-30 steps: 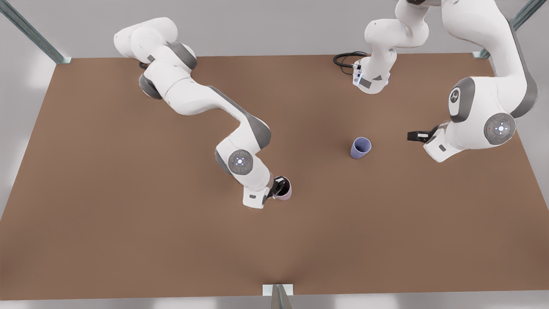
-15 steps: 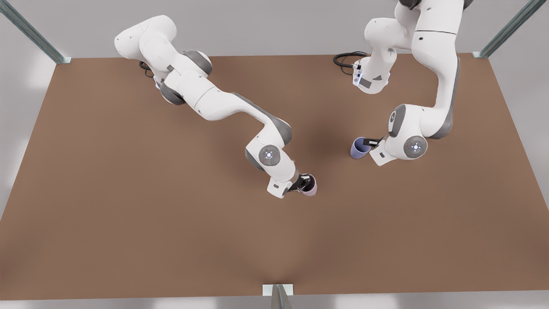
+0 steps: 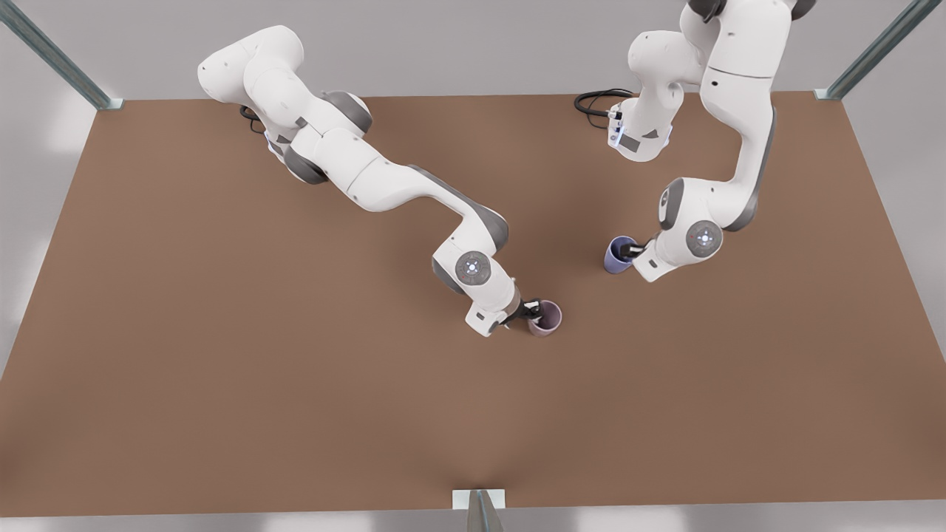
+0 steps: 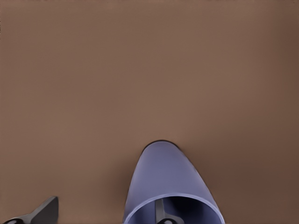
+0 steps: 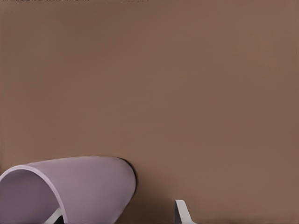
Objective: Stack the cups, with the pink cup at the bottom and the purple cup at the top
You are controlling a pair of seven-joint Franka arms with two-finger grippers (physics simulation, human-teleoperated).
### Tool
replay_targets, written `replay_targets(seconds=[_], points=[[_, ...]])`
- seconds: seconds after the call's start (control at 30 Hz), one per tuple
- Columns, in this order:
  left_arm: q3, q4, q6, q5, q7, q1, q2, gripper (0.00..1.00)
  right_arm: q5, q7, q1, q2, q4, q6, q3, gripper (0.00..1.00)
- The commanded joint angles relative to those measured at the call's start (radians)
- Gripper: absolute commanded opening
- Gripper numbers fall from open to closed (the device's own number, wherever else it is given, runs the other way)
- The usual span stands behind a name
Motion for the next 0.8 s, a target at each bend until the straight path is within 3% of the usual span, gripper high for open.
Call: replay_targets(seconds=[0.0,0.03,0.07,0.1,0.2,0.23,0.27,0.4,0.53,0.6,0.67,0.7,0.77], points=[[0.0,-0.001,0.074,-0.001,-0.026,0.0,0.004,0.9,0.0,0.127,0.012,-0.002,0.002,0.015,-0.006,0.85],[-0.002,-0.001,0.073,-0.029,-0.026,-0.003,0.002,0.62,0.0,0.127,0.014,-0.002,0.001,0.015,-0.008,0.85],[-0.002,-0.001,0.07,-0.03,-0.026,-0.005,0.002,0.46,0.0,0.128,0.014,-0.002,0.001,0.015,-0.009,0.85],[-0.003,-0.001,0.065,-0.032,-0.026,-0.006,0.002,0.37,0.0,0.128,0.014,-0.004,0.001,0.015,-0.011,0.85],[-0.003,-0.001,0.056,-0.032,-0.026,-0.008,0.001,0.24,0.0,0.145,0.014,-0.007,0.001,0.012,-0.012,0.88],[-0.003,-0.001,0.053,-0.032,-0.026,-0.008,-0.001,0.21,0.001,0.148,0.014,-0.014,0.002,0.007,-0.008,0.9],[-0.003,-0.001,0.05,-0.032,-0.026,-0.008,-0.001,0.21,0.001,0.146,0.014,-0.024,0.002,0.001,-0.006,1.0],[-0.008,0.001,0.007,-0.032,-0.026,-0.009,-0.002,0.21,-0.002,0.128,-0.037,-0.214,-0.073,-0.155,-0.003,1.0],[-0.006,0.077,-0.177,-0.03,-0.028,-0.009,-0.047,0.21,-0.025,-0.067,-0.365,-0.614,-0.51,-0.243,-0.011,1.0],[-0.006,0.212,-0.348,-0.03,-0.052,-0.011,-0.058,0.21,-0.029,-0.142,-0.506,-0.818,-0.723,-0.286,-0.011,1.0],[-0.006,0.453,-0.556,-0.021,-0.166,-0.067,-0.027,0.21,-0.025,-0.337,-0.654,-0.956,-0.849,-0.314,-0.009,1.0],[-0.006,0.602,-0.644,-0.02,-0.275,-0.101,0.022,0.21,-0.014,-0.432,-0.718,-1.001,-0.849,-0.396,-0.008,1.0],[-0.006,0.755,-0.673,-0.018,-0.383,-0.159,0.094,0.21,0.015,-0.511,-0.788,-1.051,-0.845,-0.493,-0.011,1.0]])
